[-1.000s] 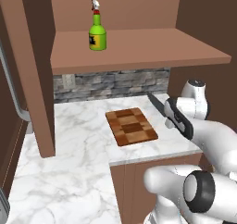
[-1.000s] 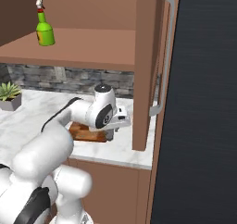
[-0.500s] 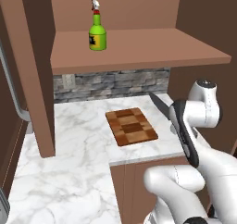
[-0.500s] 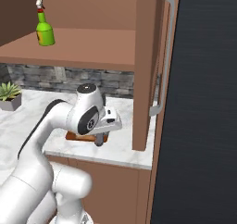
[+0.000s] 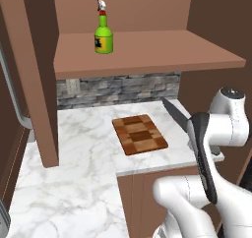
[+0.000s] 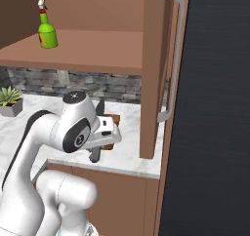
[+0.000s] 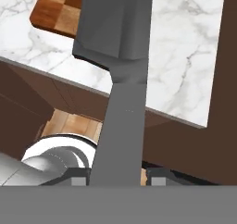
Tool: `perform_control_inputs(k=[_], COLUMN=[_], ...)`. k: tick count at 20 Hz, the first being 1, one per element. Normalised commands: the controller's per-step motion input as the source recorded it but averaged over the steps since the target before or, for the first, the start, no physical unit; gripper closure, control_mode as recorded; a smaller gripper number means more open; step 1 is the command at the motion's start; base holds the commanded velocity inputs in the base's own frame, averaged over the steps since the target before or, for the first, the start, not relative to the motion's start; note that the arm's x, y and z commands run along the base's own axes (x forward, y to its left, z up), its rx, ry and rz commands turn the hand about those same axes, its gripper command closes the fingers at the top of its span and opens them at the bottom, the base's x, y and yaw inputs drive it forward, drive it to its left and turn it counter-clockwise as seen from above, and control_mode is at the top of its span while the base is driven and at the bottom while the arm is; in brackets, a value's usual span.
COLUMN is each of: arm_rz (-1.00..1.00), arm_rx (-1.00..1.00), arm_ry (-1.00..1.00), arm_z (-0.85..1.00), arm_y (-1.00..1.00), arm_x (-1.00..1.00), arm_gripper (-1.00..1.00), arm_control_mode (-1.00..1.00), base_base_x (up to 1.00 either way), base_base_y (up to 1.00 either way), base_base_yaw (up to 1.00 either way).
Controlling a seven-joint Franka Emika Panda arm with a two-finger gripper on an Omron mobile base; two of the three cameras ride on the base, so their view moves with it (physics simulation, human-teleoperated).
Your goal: Move the cutting board and knife to the sink. Then move spray from the cabinet to the counter.
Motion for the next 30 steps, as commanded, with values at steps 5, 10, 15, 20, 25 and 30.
perform_control_inputs(k=[5,10,15,20,25,30], arm_rz=[0.05,0.0,0.0,0.0,0.0,0.0], arm_rx=[0.0,0.0,0.0,0.0,0.0,0.0], arm_ry=[-0.04,0.0,0.0,0.0,0.0,0.0], arm_z=[0.44,0.0,0.0,0.0,0.0,0.0], arm_y=[0.05,0.0,0.0,0.0,0.0,0.0], arm_x=[-0.57,0.0,0.0,0.0,0.0,0.0], arm_gripper=[1.0,1.0,1.0,1.0,1.0,1.0], arm_control_mode=[-1.0,1.0,1.0,1.0,1.0,1.0], base_base_x=[0.0,-0.78,-1.0,-1.0,-0.81,-0.55], base_base_y=[0.0,0.09,0.02,-0.55,-0.59,-0.08], base_base_yaw=[0.0,0.11,0.09,0.17,0.39,0.64])
